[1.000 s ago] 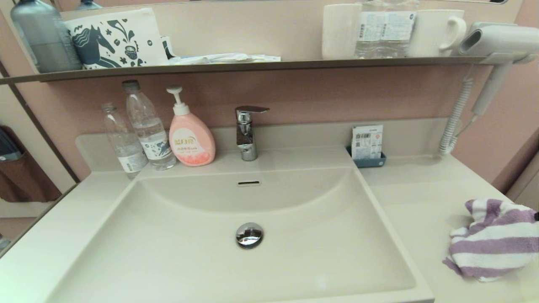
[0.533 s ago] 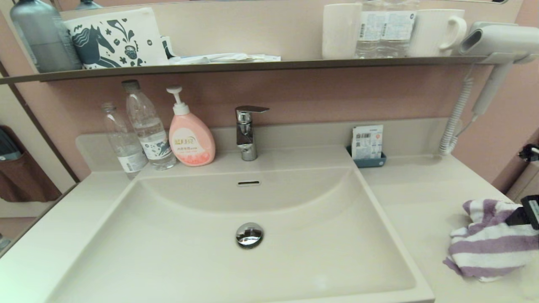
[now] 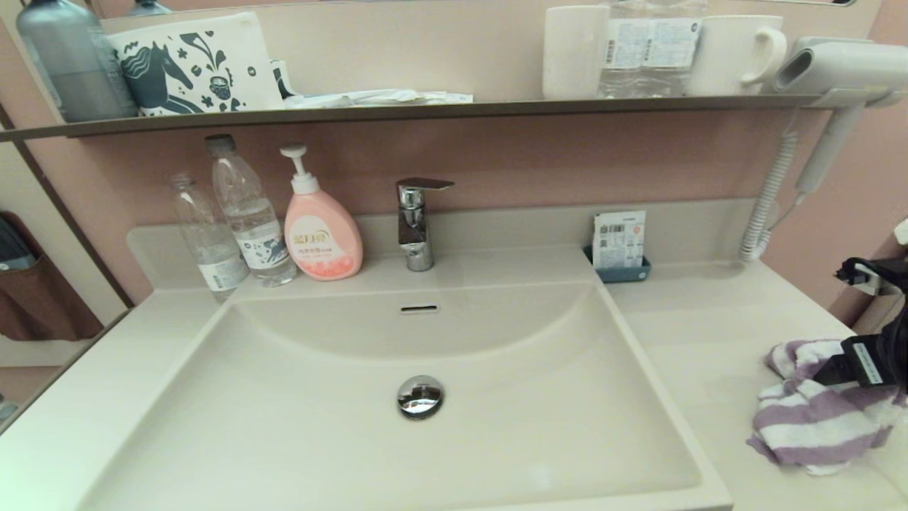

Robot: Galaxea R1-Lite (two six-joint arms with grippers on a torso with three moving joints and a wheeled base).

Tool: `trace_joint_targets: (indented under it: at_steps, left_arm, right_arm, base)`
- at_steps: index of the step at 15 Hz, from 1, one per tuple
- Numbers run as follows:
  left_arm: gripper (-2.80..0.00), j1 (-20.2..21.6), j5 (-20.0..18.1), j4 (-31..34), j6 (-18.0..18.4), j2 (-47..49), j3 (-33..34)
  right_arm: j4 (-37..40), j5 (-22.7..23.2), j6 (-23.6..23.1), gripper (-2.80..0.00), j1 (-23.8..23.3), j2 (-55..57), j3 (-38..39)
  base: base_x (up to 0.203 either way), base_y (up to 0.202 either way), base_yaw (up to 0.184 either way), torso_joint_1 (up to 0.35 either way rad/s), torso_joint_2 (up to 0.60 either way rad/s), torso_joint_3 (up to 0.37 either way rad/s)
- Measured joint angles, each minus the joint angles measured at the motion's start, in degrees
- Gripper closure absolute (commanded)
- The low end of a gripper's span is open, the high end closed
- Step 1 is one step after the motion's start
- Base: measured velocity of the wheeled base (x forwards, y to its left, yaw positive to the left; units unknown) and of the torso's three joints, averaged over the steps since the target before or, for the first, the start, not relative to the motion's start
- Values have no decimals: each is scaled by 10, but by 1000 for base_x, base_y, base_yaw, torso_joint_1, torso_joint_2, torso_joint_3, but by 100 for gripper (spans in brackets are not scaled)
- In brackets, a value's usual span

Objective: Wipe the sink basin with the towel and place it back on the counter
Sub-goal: Pick up the cloth

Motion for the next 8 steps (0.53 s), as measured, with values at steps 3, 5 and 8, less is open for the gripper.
trace_joint_targets:
  at_steps: [3, 5, 8]
  left_arm:
    - [0, 0, 0, 0, 0, 0, 0]
    - [0, 0, 0, 0, 0, 0, 0]
    - [0, 0, 0, 0, 0, 0, 0]
  right_arm:
    - [-15, 13, 1, -280, -2, 13, 22]
    - [-44, 19, 1, 0, -3, 16, 42]
    - [-77, 22, 2, 0, -3, 10, 63]
  base:
    - [0, 0, 0, 0, 0, 0]
    - [0, 0, 0, 0, 0, 0]
    - [0, 0, 0, 0, 0, 0]
